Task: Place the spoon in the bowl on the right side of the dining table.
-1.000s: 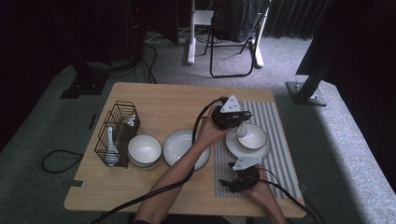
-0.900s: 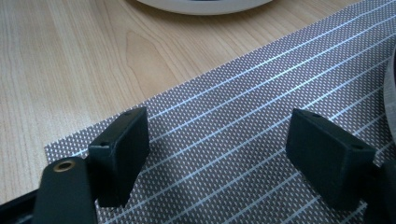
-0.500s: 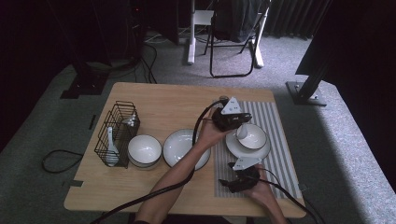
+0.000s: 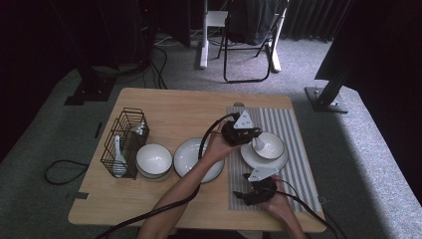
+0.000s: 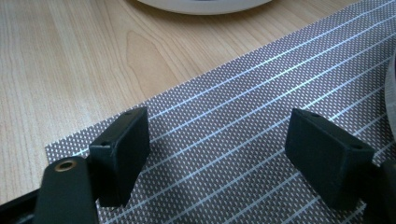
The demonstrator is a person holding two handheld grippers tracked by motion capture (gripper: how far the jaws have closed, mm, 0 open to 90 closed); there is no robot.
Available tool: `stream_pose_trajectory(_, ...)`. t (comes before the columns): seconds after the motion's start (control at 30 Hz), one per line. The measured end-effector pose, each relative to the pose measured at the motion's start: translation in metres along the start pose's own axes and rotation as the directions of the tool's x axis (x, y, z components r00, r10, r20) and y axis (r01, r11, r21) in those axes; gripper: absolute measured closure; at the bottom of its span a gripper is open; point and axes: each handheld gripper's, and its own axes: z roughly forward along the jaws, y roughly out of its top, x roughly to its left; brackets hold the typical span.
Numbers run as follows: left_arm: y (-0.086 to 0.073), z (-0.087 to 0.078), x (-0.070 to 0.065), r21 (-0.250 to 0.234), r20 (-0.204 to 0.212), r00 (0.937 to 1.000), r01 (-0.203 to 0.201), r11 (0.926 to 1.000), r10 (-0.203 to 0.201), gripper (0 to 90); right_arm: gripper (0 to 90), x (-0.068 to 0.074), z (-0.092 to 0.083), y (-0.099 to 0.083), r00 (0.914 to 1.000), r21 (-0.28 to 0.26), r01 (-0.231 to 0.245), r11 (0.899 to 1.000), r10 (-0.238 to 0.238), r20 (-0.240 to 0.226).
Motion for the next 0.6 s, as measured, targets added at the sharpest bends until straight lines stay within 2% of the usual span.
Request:
stream_pose_trajectory(0.2,-0.015,0.005,-0.003,0.056,-0.001,1.0,0.001,0.9984,-0.001,84.1,21.5,0.0,0.0,0.0,1.0,0.0,0.0,1.0,0.0,0.001)
stream_pose_trajectory(0.47,-0.024,0.007,-0.004,0.079,-0.001,1.0,0.001,0.9969,-0.001,84.4,21.5,0.0,0.0,0.0,1.0,0.0,0.0,1.0,0.0,0.001)
stream_pose_trajectory(0.6,-0.027,0.007,-0.003,0.075,-0.007,0.9998,0.02,0.997,-0.019,84.3,21.5,0.0,0.0,0.0,1.0,0.0,0.0,1.0,0.0,0.001)
